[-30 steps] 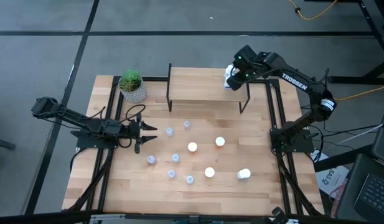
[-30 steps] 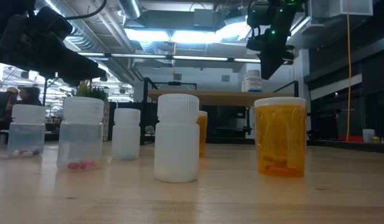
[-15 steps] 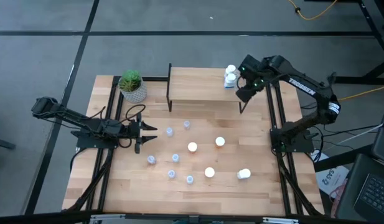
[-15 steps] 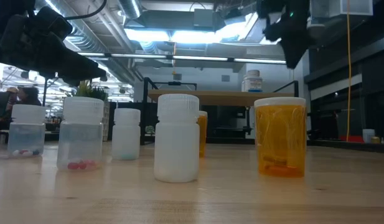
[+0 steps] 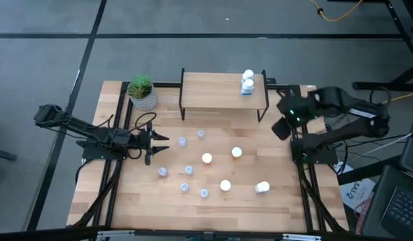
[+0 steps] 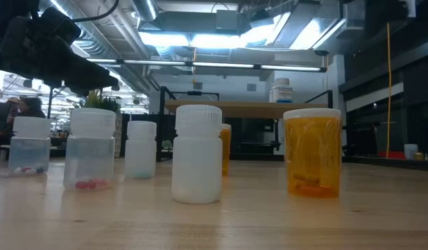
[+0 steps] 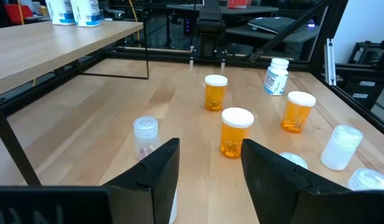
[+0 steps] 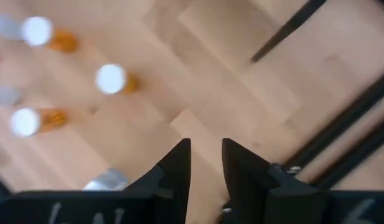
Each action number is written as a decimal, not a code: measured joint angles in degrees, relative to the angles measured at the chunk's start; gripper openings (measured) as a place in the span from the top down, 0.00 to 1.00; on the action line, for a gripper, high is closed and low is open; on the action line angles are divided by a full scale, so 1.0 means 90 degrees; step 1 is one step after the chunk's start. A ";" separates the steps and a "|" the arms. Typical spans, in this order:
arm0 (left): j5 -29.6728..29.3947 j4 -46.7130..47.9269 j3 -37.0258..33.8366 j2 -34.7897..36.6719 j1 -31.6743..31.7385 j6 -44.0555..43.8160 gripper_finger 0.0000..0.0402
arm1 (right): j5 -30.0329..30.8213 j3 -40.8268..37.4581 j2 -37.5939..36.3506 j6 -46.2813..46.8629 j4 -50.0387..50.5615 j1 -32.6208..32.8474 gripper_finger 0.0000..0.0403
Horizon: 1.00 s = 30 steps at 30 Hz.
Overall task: Pick and place medicine bottles onto shelf by color
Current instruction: Put the white supplement bottle on the shelf aligned with the other white supplement bottles
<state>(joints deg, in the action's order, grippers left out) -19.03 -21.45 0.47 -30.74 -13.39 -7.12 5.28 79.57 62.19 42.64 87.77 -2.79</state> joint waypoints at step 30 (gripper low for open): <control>0.0002 0.0002 -0.0001 0.0001 0.0000 0.0001 0.59 | 0.0109 -0.0599 0.1862 0.1888 -0.2313 0.4182 0.77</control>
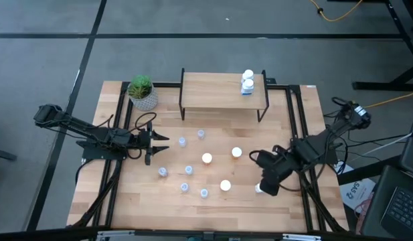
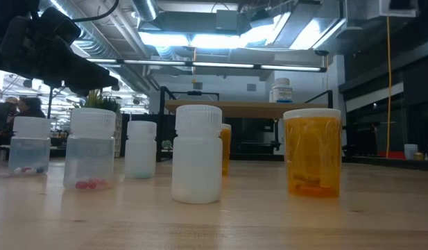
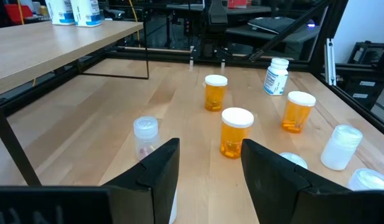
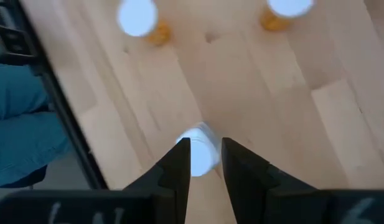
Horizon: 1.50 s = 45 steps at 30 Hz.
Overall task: Pick and place medicine bottles onto shelf by color
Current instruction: Put the white supplement bottle on the shelf aligned with the other white supplement bottles
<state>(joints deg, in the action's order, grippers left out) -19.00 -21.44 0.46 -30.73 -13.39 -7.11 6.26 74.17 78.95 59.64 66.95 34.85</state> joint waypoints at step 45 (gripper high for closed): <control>-0.0002 0.0003 0.0000 0.0001 0.0000 0.0024 0.59 | -0.0941 -0.0644 0.0273 -0.1971 -0.0662 0.0394 0.48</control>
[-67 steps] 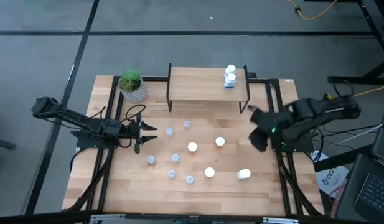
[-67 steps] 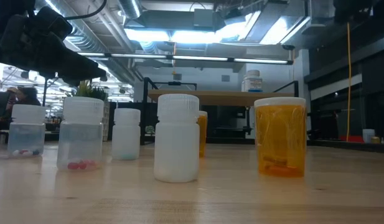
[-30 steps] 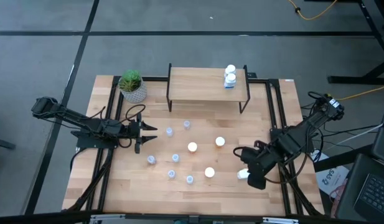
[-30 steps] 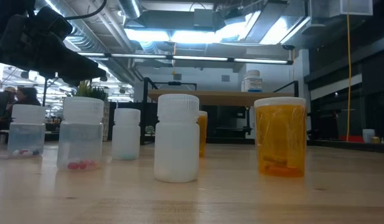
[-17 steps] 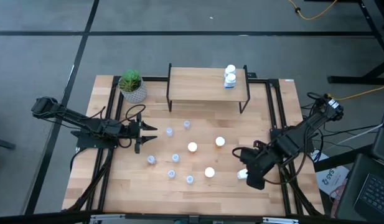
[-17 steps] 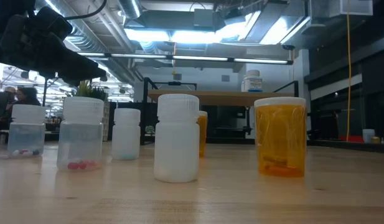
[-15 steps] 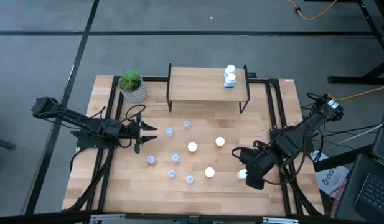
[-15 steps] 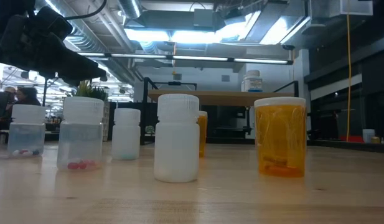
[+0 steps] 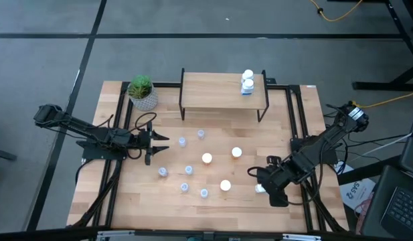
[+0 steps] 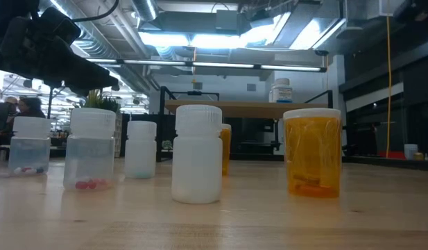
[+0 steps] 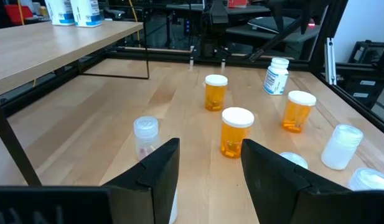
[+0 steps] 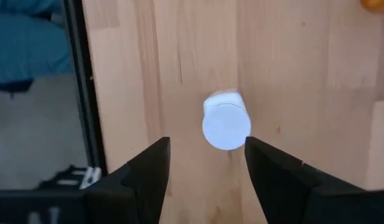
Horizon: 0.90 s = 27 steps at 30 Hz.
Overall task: Pick and place medicine bottles onto shelf by color
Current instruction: Put the white supplement bottle on the shelf aligned with the other white supplement bottles
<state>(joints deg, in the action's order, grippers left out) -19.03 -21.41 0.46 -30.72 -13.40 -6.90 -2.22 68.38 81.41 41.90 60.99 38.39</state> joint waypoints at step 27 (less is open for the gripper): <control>-0.0001 0.0000 -0.0001 -0.0001 0.0001 -0.0001 0.59 | 0.0116 -0.0163 0.0952 -0.1050 0.0002 0.0075 0.48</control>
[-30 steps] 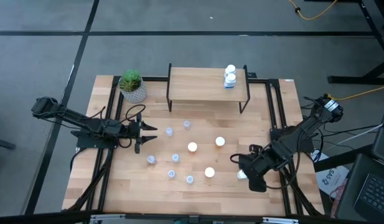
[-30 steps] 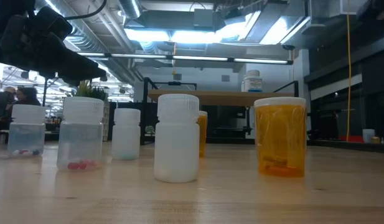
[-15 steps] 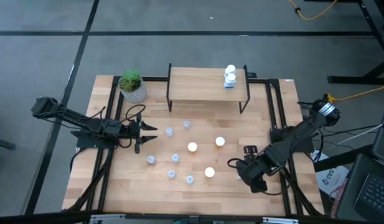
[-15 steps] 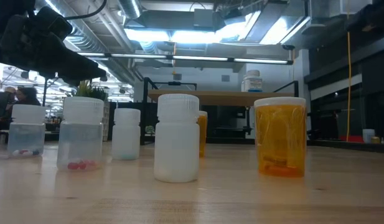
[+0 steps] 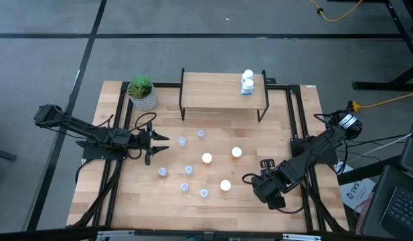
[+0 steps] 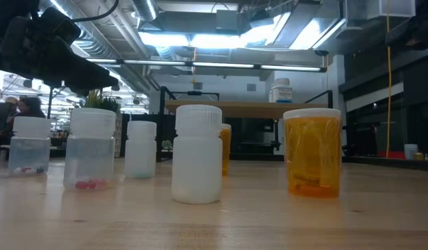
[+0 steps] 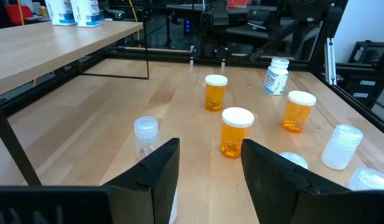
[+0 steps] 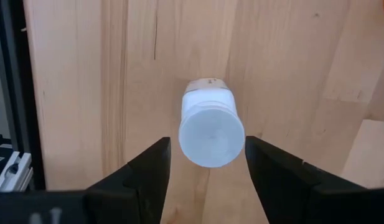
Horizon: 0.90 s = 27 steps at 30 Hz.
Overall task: Pick and place medicine bottles onto shelf by color
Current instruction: Put the white supplement bottle on the shelf aligned with the other white supplement bottles
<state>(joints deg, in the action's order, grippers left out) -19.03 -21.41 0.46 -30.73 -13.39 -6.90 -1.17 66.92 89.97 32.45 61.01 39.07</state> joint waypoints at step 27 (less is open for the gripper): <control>0.0001 0.0000 0.0000 0.0000 -0.0001 -0.0002 0.59 | 0.0124 0.0000 0.0011 0.0206 -0.0002 0.0000 0.48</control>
<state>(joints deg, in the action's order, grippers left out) -19.03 -21.41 0.46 -30.72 -13.40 -6.92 -0.05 66.92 90.07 34.30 61.00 39.07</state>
